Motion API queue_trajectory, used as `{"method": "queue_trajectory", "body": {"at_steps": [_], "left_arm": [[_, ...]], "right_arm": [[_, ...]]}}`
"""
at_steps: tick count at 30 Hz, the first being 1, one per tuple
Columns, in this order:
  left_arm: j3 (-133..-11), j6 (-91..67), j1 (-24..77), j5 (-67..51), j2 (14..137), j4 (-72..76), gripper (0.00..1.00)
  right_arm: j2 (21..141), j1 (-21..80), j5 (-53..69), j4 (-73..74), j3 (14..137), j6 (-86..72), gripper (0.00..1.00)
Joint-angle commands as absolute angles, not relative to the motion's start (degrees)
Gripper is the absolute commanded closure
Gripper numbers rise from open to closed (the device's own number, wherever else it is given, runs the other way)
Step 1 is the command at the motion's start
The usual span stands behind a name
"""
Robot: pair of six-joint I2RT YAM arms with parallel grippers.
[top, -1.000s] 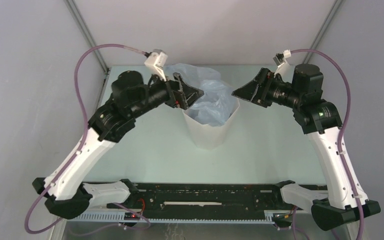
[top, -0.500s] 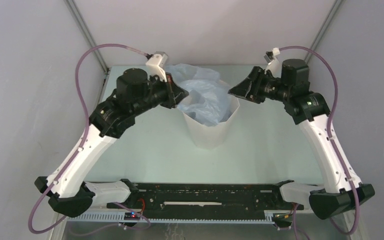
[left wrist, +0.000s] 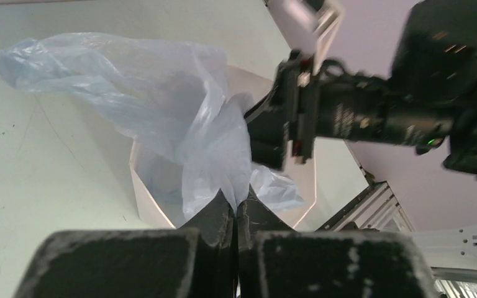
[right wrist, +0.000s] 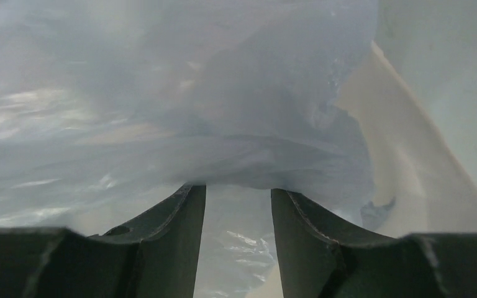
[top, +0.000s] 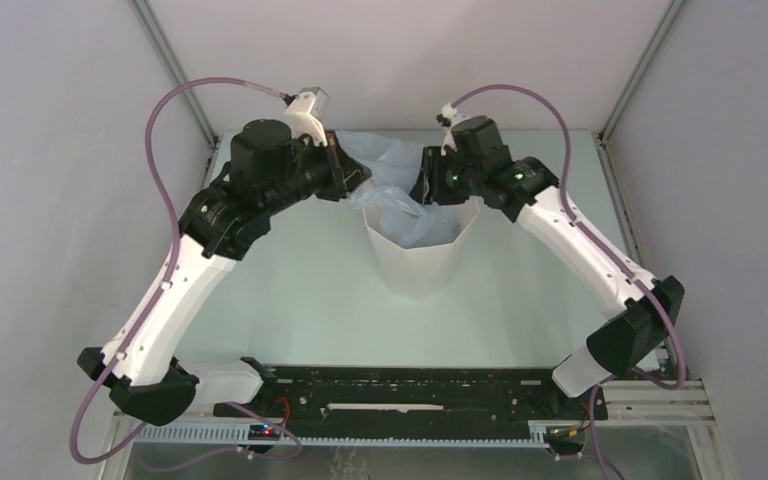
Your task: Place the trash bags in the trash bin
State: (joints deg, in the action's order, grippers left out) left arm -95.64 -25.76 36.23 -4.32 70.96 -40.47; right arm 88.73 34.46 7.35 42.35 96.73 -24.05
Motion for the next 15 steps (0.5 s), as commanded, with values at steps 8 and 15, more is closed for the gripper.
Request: {"method": "queue_trajectory", "body": {"at_steps": [8, 15], "left_arm": [[-103.3, -31.3, 34.8, -9.9, 78.1, -39.4, 1.0], [-105.2, -36.2, 34.8, -16.0, 79.3, -38.0, 1.0]], "right_arm": [[92.3, 36.6, -2.7, 40.1, 90.5, -17.8, 0.49], [86.2, 36.5, -2.5, 49.3, 96.4, -16.3, 0.44]]}}
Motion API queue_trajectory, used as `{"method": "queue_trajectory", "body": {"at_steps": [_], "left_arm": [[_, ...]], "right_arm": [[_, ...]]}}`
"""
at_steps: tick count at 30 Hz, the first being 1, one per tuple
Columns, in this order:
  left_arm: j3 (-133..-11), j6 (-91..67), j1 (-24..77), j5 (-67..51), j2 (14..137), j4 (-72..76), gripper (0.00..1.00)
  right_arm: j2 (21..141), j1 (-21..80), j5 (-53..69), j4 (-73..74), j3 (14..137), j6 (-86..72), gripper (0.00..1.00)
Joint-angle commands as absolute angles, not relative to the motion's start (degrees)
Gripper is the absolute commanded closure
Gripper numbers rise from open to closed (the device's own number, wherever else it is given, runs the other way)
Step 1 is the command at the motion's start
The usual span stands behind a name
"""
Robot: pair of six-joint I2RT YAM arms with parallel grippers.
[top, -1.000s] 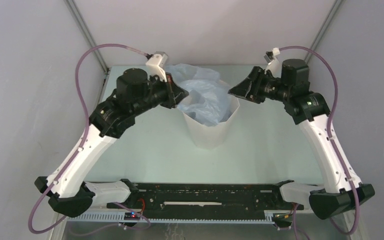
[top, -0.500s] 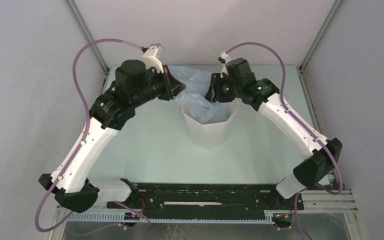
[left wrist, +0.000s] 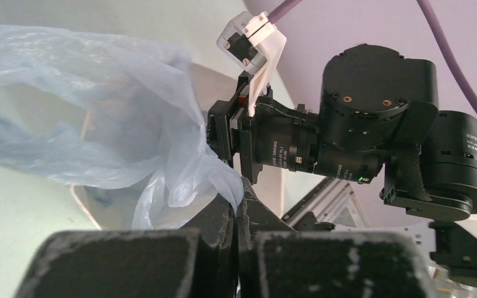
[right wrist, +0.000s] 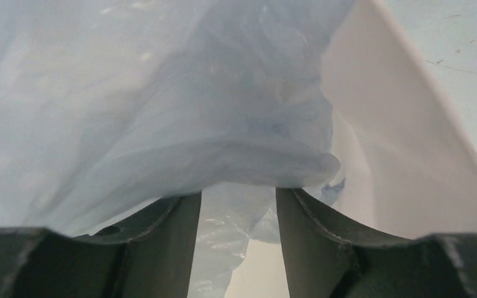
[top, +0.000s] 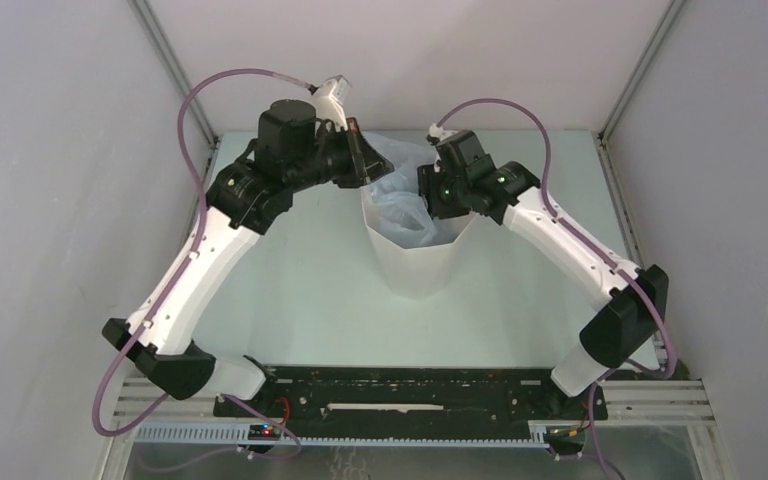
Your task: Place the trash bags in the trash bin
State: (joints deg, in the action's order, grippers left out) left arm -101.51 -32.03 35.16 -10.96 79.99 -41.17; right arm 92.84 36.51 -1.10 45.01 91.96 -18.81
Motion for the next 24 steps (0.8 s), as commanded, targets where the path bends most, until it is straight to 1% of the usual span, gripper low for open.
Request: {"method": "queue_trajectory", "body": {"at_steps": [1, 3, 7, 9, 13, 16, 19, 24], "left_arm": [[-105.0, -37.2, 34.8, -16.4, 79.1, -37.6, 1.0], [-104.1, -39.6, 34.8, -16.9, 78.4, -36.5, 1.0], [-100.5, -50.2, 34.8, -15.2, 76.6, -33.4, 1.0], [-97.5, -56.5, 34.8, -14.8, 75.6, -30.7, 1.0], [-93.8, -66.6, 35.2, -14.0, 74.5, -27.2, 1.0], [-93.5, -71.1, 36.2, -12.8, 74.6, -26.7, 1.0], [-93.7, -73.8, 37.2, -11.3, 74.7, -27.0, 1.0], [-93.6, -75.8, 38.1, -9.9, 74.8, -28.2, 1.0]], "right_arm": [[84.1, 36.4, -2.5, 49.8, 96.8, -16.4, 0.42], [80.3, 36.2, -2.3, 50.5, 97.4, -16.9, 0.35], [73.2, 36.1, -1.6, 49.4, 96.4, -17.1, 0.2], [70.8, 36.2, -0.7, 48.2, 96.0, -17.1, 0.16], [66.9, 37.9, 4.7, 41.5, 94.4, -17.1, 0.14], [64.9, 42.1, 6.0, 32.7, 90.9, -16.2, 0.13], [65.5, 47.1, 1.6, 26.5, 89.7, -14.1, 0.14], [69.2, 53.3, -6.4, 22.5, 90.4, -7.7, 0.17]]}}
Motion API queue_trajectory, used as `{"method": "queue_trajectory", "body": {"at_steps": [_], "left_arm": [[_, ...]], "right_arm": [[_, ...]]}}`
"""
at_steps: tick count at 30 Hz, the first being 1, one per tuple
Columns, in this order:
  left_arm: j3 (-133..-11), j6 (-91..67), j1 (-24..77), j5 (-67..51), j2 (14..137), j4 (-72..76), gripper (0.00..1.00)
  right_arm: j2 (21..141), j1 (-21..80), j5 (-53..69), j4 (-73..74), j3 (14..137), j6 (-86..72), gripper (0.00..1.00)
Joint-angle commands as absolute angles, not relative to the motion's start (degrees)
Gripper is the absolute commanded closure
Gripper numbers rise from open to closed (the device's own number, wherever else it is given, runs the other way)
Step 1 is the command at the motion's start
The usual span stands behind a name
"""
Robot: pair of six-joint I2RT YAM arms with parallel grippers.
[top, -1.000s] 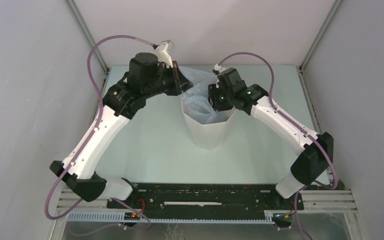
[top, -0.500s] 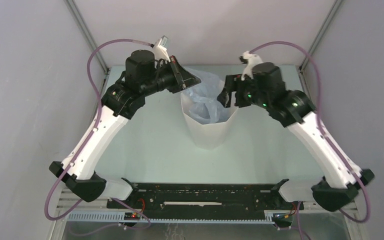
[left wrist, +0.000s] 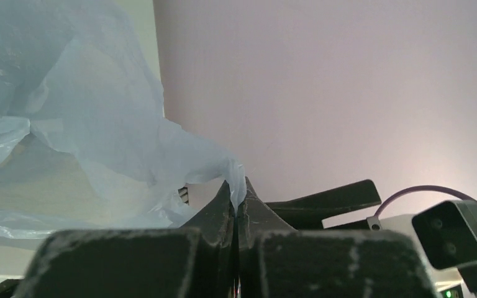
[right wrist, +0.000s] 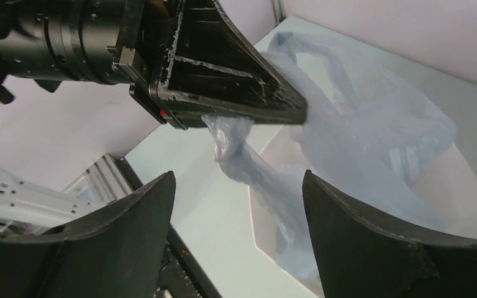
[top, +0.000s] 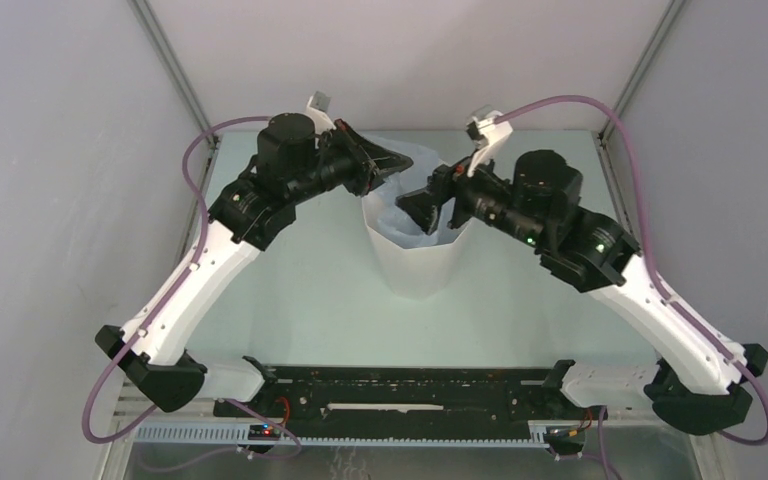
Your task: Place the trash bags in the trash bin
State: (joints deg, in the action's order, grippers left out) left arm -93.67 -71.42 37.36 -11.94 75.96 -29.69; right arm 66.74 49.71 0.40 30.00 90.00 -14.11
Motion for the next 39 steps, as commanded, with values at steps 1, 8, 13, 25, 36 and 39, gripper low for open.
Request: {"method": "queue_trajectory", "body": {"at_steps": [1, 8, 13, 25, 36, 39], "left_arm": [[-93.7, -75.8, 38.2, -9.7, 74.9, -28.7, 1.0], [-93.9, -75.4, 38.4, -8.1, 74.4, -30.1, 1.0], [-96.5, -72.3, 38.5, -7.8, 75.3, -31.9, 0.9], [-101.3, -47.0, 30.5, 5.4, 68.0, -47.8, 0.19], [-95.5, -51.2, 25.3, 5.0, 74.8, -45.8, 0.2], [-96.8, -49.9, 25.6, 5.4, 78.0, -44.6, 0.2]], "right_arm": [[70.0, 54.3, -7.9, 22.4, 90.9, -6.3, 0.19], [73.5, 59.3, -21.5, 22.1, 91.7, 2.0, 0.31], [73.2, 59.7, -21.2, 18.8, 89.9, 1.3, 0.64], [66.7, 54.6, -10.9, 19.7, 85.5, -16.7, 1.0], [61.5, 44.4, 0.2, 20.8, 82.1, -29.3, 1.0], [60.9, 43.2, 2.1, 21.1, 81.4, -30.3, 1.0]]}}
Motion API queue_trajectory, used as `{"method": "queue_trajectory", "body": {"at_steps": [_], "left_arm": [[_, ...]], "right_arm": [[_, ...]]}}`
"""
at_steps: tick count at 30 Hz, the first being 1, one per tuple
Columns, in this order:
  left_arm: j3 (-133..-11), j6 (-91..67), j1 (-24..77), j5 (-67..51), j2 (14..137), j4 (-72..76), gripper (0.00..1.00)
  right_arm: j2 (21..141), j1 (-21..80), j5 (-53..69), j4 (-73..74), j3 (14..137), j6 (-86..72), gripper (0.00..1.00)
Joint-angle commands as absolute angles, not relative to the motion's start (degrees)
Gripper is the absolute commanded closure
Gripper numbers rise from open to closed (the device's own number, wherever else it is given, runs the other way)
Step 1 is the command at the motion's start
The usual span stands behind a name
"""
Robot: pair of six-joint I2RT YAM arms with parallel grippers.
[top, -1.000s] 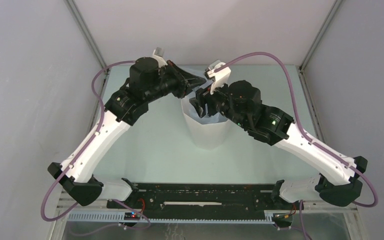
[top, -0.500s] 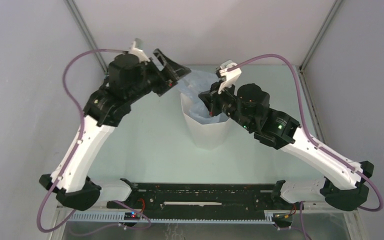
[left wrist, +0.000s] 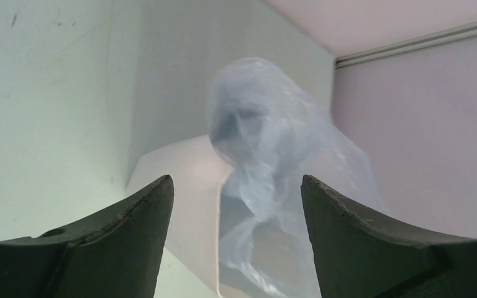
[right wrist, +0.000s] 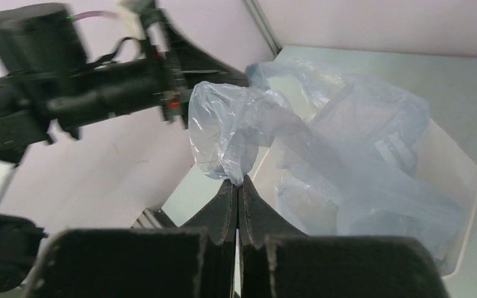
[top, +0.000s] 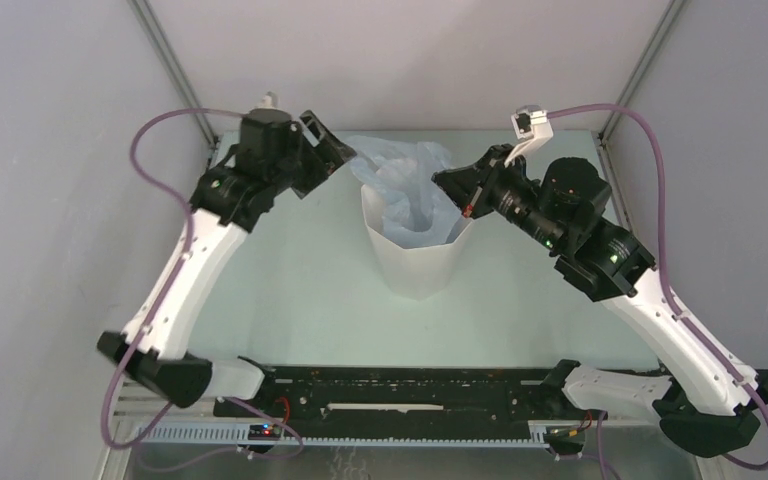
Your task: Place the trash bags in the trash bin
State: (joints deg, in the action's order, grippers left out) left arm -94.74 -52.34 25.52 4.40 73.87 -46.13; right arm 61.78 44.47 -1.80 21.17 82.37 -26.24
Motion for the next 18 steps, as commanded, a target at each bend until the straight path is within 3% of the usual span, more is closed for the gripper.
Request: {"method": "queue_trajectory", "body": {"at_steps": [1, 5, 9, 11, 18], "left_arm": [[-97.1, -49.5, 25.7, 5.6, 79.1, -44.4, 0.21], [-97.9, -46.9, 25.9, 8.2, 81.9, -44.7, 0.34], [-100.2, -44.5, 25.9, 8.3, 82.7, -45.0, 0.8], [-100.3, -43.7, 25.8, 8.4, 81.8, -44.5, 0.96], [-93.0, -45.4, 22.4, -1.7, 73.0, -40.1, 1.0]], "right_arm": [[60.8, 43.0, 2.3, 21.2, 81.2, -30.4, 1.0], [60.2, 42.3, 2.7, 21.7, 81.1, -30.7, 1.0], [59.2, 40.8, 2.6, 22.7, 80.5, -31.2, 1.0], [58.1, 39.5, 2.8, 23.1, 79.4, -32.0, 1.0], [52.8, 31.1, 4.4, 28.3, 75.5, -37.3, 1.0]]}}
